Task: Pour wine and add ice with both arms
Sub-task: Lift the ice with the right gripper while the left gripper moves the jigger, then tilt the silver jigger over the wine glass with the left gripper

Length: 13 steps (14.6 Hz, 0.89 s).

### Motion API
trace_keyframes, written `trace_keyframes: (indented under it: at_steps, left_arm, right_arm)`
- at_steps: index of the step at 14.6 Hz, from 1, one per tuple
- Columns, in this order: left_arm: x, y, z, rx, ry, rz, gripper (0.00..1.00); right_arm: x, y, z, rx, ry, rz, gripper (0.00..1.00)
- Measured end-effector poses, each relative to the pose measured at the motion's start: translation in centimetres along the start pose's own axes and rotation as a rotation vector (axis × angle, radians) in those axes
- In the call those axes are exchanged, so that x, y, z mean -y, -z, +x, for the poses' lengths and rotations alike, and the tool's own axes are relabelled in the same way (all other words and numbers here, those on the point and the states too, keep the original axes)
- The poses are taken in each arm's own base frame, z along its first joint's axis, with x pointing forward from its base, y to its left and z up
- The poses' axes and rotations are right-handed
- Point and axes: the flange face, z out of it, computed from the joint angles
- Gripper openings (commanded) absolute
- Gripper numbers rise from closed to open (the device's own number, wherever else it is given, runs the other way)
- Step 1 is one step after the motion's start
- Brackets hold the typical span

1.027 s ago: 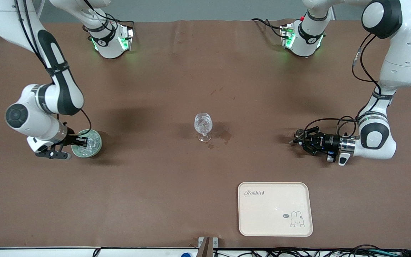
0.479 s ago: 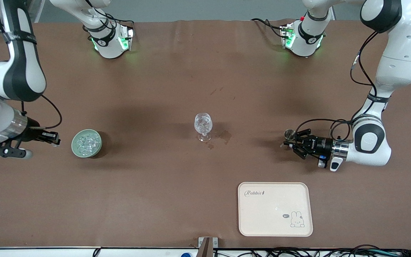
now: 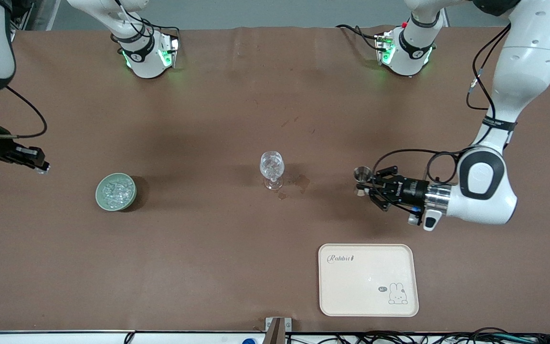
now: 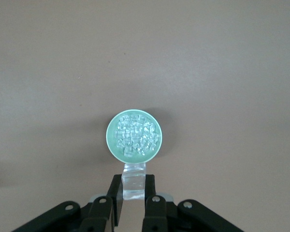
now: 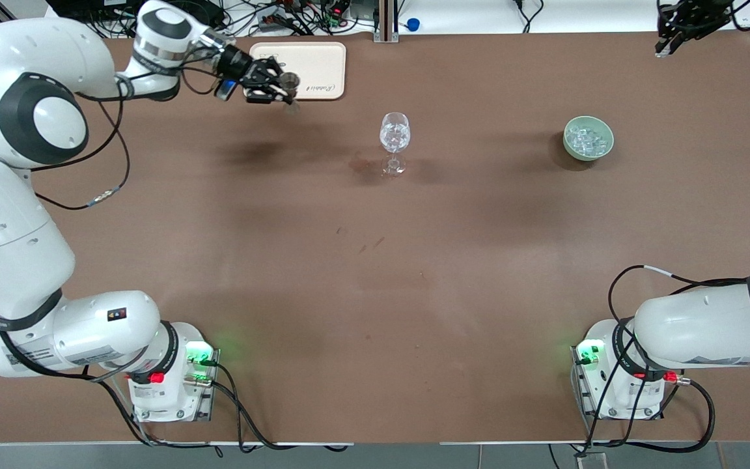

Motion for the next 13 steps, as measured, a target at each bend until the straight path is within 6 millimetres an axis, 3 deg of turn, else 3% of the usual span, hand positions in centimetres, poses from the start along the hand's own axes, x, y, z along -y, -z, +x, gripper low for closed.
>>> trace_keyframes:
  at_steps: [3, 6, 10, 13]
  left_arm:
    - [-1.3, -3.6, -5.1, -0.054, 0.012, 0.017, 0.0]
    - [-2.1, -6.8, -8.8, -0.1, 0.053, 0.012, 0.0]
    - [-2.4, -10.9, -11.9, -0.191, 0.115, 0.028, 0.0]
    - [-2.3, -12.8, -13.0, -0.257, 0.146, 0.041, 0.0]
  right_arm:
    - [-0.1, 0.9, -0.6, 0.007, 0.004, 0.002, 0.07]
    - [-0.2, 1.1, -0.9, 0.015, 0.008, 0.003, 0.07]
    - [-0.2, 1.8, -1.4, 0.014, 0.01, 0.004, 0.07]
    - [-0.1, 2.3, -1.7, 0.015, 0.011, 0.005, 0.07]
